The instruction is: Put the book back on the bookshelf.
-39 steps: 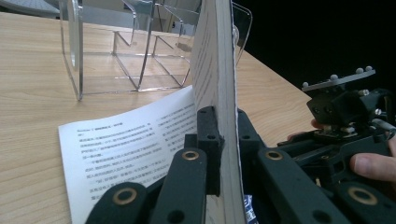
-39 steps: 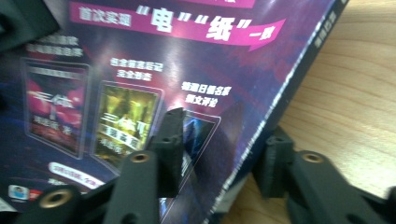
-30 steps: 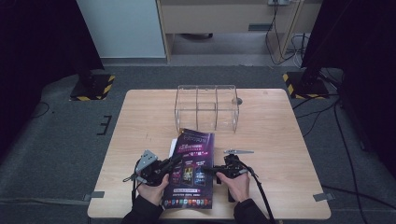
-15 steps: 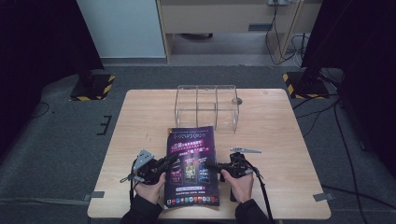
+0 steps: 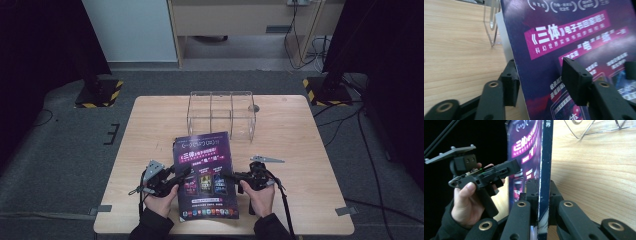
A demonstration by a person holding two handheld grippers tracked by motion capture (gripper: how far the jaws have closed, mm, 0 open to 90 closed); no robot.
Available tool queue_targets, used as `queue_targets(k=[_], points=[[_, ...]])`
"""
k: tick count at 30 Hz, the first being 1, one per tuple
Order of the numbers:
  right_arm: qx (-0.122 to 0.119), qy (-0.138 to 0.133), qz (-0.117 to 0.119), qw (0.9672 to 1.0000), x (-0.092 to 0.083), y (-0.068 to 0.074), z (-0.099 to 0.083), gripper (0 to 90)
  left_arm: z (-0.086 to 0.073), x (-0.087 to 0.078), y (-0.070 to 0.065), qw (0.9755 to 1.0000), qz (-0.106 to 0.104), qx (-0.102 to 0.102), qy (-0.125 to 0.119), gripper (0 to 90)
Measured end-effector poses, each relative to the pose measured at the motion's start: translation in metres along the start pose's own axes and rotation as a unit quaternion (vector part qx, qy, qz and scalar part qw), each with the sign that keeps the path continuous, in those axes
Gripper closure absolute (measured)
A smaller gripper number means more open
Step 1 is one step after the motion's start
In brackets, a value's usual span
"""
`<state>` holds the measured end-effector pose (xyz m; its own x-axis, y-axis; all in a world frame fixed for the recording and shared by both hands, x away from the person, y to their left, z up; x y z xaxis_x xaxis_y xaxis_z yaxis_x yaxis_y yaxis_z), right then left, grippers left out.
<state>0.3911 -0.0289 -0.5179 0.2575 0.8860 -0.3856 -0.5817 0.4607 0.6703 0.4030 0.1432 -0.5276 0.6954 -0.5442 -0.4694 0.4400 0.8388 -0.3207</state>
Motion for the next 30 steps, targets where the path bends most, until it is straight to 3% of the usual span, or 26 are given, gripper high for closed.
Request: queue_targets(k=[11,16,18,21,30], points=[[-0.003,-0.006,-0.001,1.0000,-0.008,0.007,0.010,84.4,0.000,-0.006,0.020,0.9996,0.028,-0.009,-0.003,37.8],[-0.010,-0.021,0.000,0.9997,-0.014,0.010,0.018,84.4,-0.008,-0.003,0.034,0.9983,0.054,-0.003,0.021,34.2],[-0.017,-0.031,-0.002,0.9994,-0.018,0.015,0.026,84.4,-0.013,0.000,0.040,0.9973,0.065,-0.001,0.034,33.2],[-0.025,-0.041,-0.006,0.9988,-0.024,0.018,0.034,84.4,-0.023,0.004,0.053,0.9936,0.094,0.006,0.061,32.1],[-0.049,-0.074,-0.022,0.9958,-0.044,0.027,0.058,84.4,-0.035,0.005,0.072,0.9855,0.138,0.023,0.096,30.4]])
Point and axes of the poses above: each handheld gripper's, and its own axes: x roughly forward along the jaws, z roughly out of its top, y roughly to its left, the point moved 10 cm from there along x, roughly forward along the jaws, and after that the axes turned 8 degrees about y, right-handed, at the moved point
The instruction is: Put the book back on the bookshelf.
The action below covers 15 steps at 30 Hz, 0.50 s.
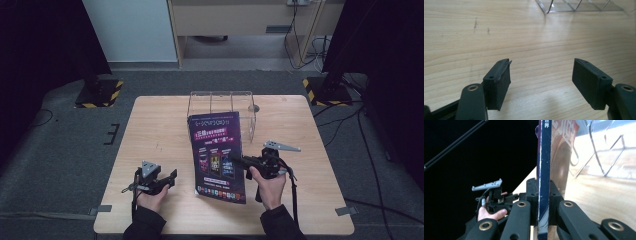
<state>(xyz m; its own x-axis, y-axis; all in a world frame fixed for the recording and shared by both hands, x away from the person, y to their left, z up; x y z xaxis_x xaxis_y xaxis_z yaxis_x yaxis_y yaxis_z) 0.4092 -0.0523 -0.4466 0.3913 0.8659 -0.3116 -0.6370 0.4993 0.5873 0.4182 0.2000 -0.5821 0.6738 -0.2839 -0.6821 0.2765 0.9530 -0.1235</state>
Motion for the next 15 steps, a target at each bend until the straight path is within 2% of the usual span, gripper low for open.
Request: queue_targets(k=[6,15], points=[[-0.019,-0.019,-0.018,0.9995,-0.012,0.002,0.018,84.4,-0.004,0.003,0.006,0.9998,0.011,-0.002,0.015,29.2],[-0.030,-0.047,-0.032,0.9979,-0.029,0.002,0.039,84.4,-0.010,0.009,0.012,0.9992,0.019,-0.007,0.035,27.9]])
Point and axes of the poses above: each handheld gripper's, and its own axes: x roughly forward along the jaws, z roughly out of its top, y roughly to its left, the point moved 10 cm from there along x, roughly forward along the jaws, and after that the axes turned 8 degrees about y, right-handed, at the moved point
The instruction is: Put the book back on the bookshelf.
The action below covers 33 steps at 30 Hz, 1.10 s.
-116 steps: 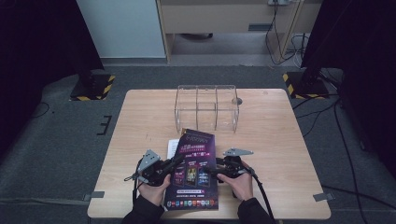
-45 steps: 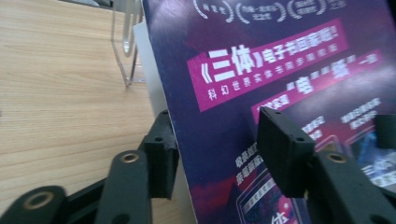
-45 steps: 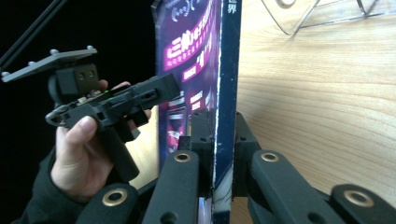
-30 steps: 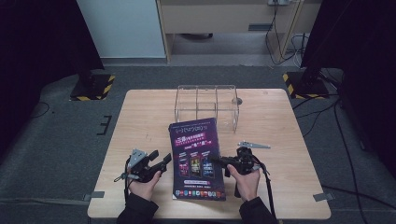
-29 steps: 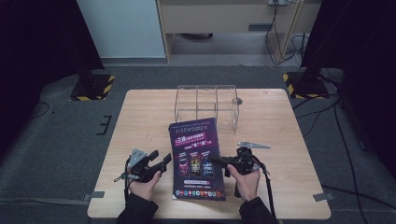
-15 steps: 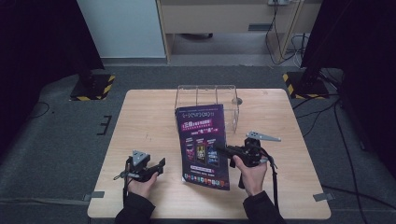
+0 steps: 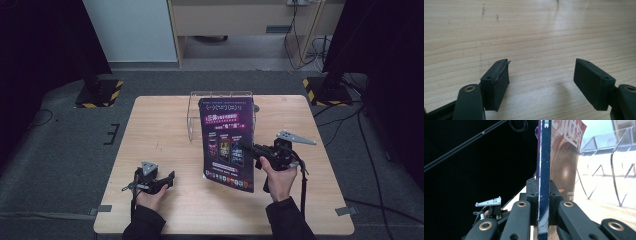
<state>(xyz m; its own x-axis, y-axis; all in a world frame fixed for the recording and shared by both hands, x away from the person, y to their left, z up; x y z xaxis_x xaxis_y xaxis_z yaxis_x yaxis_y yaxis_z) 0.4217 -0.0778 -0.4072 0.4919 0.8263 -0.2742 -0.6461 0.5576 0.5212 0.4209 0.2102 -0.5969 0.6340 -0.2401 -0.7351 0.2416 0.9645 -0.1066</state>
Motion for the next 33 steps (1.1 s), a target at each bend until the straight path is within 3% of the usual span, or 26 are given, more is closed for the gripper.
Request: queue_targets(k=[12,23,33], points=[[-0.019,-0.033,-0.025,0.9990,-0.019,-0.002,0.031,84.4,-0.002,0.003,-0.001,0.9998,0.012,0.009,0.014,25.5],[-0.037,-0.055,-0.055,0.9963,-0.029,-0.009,0.052,84.4,-0.003,0.007,-0.004,0.9981,0.038,0.039,0.029,21.0],[-0.037,-0.074,-0.071,0.9940,-0.035,-0.020,0.067,84.4,-0.003,0.007,-0.002,0.9979,0.044,0.033,0.034,15.9]])
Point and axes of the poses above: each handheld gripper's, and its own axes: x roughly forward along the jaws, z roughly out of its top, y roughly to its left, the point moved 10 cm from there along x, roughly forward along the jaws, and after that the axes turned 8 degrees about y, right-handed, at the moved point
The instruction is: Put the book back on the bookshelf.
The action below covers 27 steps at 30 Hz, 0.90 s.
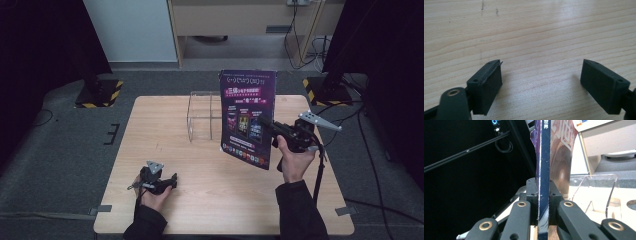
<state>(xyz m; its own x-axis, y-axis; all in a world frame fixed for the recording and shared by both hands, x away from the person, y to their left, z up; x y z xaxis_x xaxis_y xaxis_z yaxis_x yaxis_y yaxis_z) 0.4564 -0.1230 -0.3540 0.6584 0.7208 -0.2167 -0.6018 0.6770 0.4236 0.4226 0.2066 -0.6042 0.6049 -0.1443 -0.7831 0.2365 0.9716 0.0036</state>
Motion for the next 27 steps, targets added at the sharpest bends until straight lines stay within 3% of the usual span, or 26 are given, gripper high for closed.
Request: queue_targets(k=[13,27], points=[[-0.011,-0.016,-0.032,0.9993,0.001,-0.018,0.017,84.4,0.000,0.001,0.001,1.0000,0.002,-0.003,0.003,12.0],[-0.010,-0.028,-0.060,0.9977,0.010,-0.040,0.023,84.4,0.000,0.001,0.001,1.0000,0.002,-0.004,0.003,12.0]])
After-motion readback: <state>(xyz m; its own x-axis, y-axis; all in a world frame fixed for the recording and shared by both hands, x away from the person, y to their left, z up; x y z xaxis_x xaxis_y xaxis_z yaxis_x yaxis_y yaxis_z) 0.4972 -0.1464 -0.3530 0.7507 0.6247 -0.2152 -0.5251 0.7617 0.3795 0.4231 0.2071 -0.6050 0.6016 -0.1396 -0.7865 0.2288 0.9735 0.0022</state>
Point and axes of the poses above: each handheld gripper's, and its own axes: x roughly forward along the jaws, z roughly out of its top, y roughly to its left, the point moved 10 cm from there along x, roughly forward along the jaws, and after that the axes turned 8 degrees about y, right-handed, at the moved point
